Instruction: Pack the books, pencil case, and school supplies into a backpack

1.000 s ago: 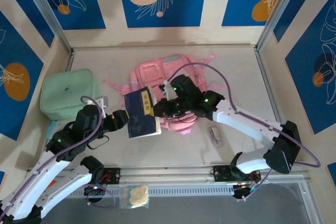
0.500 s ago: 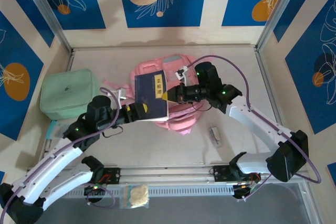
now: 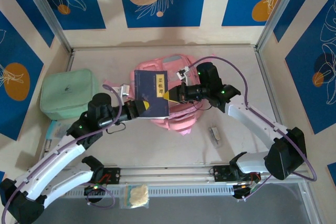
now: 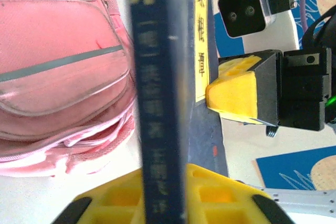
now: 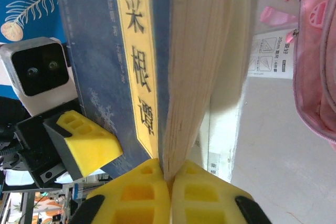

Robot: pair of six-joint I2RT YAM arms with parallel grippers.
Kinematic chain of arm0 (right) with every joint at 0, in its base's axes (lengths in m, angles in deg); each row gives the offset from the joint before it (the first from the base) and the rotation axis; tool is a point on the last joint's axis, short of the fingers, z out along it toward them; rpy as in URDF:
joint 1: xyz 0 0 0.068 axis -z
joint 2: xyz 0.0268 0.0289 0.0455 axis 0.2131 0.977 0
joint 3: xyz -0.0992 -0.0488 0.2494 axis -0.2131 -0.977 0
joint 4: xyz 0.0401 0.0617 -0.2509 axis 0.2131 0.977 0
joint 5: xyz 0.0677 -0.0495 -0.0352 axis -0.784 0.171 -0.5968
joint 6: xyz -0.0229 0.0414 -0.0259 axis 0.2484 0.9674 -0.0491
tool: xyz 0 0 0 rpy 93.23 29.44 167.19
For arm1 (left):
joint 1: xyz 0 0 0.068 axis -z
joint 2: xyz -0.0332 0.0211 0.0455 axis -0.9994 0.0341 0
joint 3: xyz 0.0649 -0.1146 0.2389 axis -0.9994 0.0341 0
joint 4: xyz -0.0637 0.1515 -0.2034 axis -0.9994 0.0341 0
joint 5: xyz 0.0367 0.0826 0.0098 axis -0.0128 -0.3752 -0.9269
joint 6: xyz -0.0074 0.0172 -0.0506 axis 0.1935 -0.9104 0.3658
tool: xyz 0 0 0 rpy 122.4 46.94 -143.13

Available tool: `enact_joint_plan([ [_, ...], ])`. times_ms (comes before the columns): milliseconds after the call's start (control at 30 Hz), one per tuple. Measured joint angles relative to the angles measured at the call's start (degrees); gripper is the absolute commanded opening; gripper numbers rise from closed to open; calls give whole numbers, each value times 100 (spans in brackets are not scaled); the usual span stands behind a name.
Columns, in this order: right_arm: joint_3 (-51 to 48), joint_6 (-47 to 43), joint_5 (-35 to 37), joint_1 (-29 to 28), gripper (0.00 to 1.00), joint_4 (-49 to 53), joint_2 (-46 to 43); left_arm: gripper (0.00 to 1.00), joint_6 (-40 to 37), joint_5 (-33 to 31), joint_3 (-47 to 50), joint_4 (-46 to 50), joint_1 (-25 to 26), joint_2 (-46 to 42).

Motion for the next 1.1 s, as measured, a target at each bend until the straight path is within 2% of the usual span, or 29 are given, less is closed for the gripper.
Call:
enact_joint_plan([
  [100,-26,-85,7,33,46,0,-4,0,28,39,-11,-109,0,72],
  [167,-127,-79,22,76,59,-20,-35,0,59,90,-42,-236,2,160],
  [333,-662,83,-94,229,83,-140,-339,0,286,214,-44,-804,0,426],
  [433,-986,345,-350,295,88,-553,-483,0,439,313,-48,-1178,15,566],
  [567,-1263,883,-734,286,88,-1447,-479,0,573,398,-74,-1539,76,706],
  [733,-1362,1462,-1062,247,80,-2509,-479,0,651,437,-107,-1672,94,756],
  [900,-1362,1580,-1095,247,63,-2721,-605,0,431,319,-308,-1165,96,743],
  [1033,-1355,1458,-1014,247,41,-2457,-787,0,262,240,-389,-894,105,741],
  [1100,-1346,1388,-977,247,34,-2330,-813,0,216,225,-400,-789,105,743],
])
